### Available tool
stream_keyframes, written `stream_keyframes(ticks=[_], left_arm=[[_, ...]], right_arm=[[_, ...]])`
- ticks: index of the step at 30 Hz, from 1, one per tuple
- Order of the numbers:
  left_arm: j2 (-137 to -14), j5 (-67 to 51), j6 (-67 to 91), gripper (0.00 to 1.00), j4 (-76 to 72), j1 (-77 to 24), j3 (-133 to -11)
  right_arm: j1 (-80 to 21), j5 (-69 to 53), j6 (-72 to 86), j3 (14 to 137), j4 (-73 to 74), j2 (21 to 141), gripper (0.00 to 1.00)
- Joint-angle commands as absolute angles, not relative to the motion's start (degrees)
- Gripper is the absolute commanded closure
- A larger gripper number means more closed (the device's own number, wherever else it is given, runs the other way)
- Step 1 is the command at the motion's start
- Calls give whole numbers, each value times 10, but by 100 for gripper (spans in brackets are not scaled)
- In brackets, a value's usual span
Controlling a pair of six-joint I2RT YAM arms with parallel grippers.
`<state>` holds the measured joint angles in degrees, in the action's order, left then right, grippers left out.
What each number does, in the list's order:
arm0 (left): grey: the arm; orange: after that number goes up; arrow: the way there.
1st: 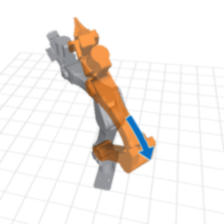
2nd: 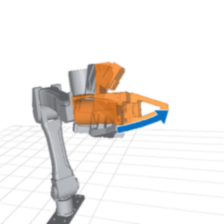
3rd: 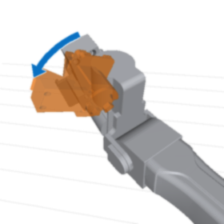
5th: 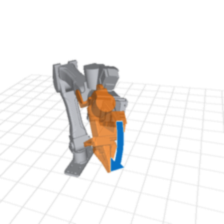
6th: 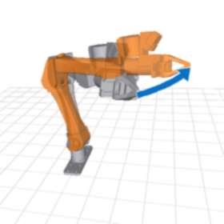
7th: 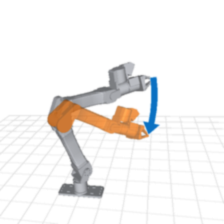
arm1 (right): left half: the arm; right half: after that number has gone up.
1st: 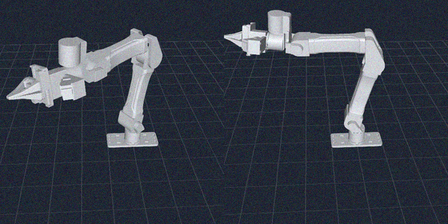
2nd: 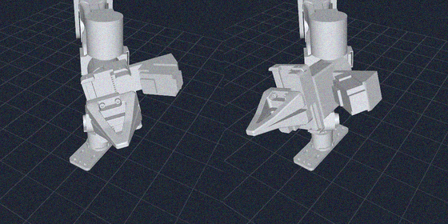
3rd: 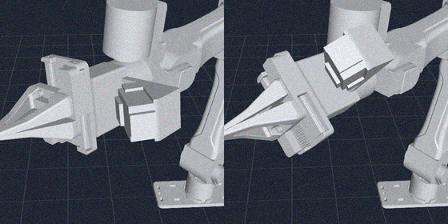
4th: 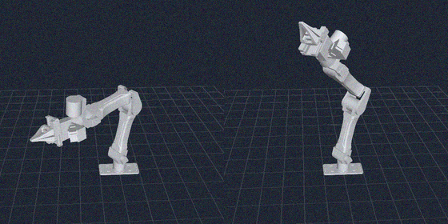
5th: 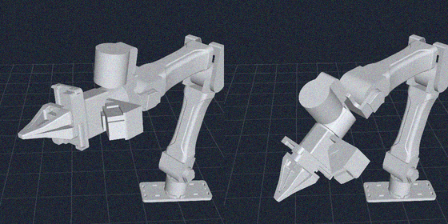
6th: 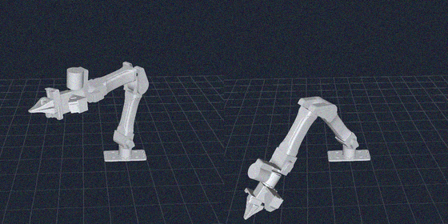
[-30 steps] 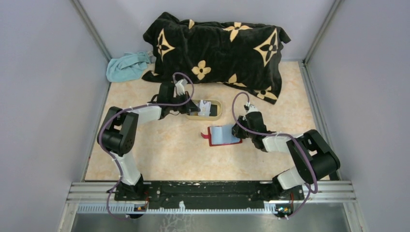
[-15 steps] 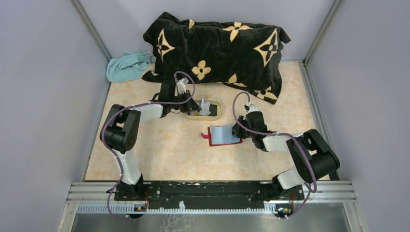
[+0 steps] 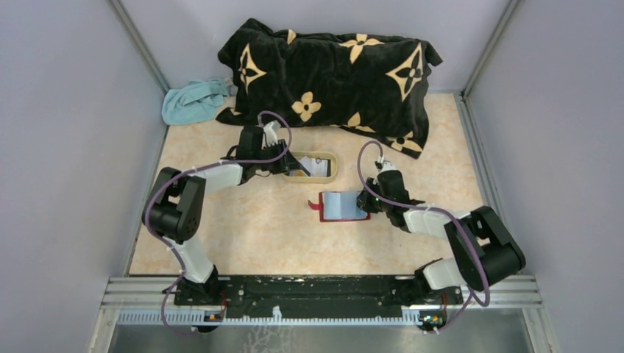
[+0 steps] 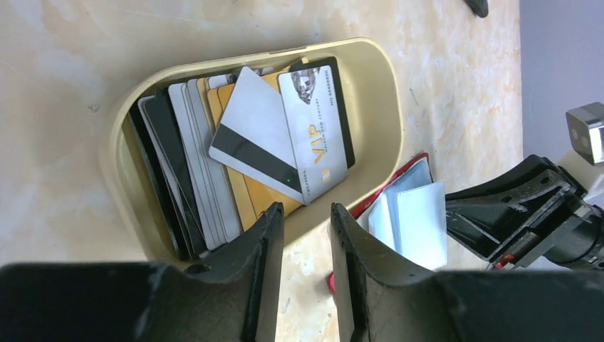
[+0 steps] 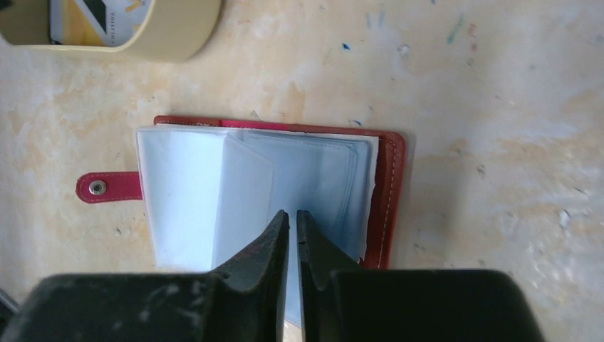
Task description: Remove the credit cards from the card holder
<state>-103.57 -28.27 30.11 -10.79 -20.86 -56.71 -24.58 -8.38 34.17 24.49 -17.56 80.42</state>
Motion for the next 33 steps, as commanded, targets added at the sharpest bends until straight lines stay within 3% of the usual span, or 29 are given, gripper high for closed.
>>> stream_keyframes(ticks=[1,6,10,13,20,33], left_arm=[[-963,-238,282,65,-104,-218,-551],[-932,-224,289,69,-121,-276,-533],[-959,-213,308,88,-153,-354,-523],[-1002,-217,334,100,-195,-410,-520],[-1092,-226,382,100,-272,-474,-521],[-1115,-227,390,100,-314,-481,-472]], right_arm=[[-239,-30,323,254,-66,753,86],[-238,-9,326,250,-42,732,61],[-238,6,332,237,-30,717,58],[-238,6,337,228,-20,684,48],[-238,41,346,223,40,591,38],[-238,71,379,182,86,538,37]])
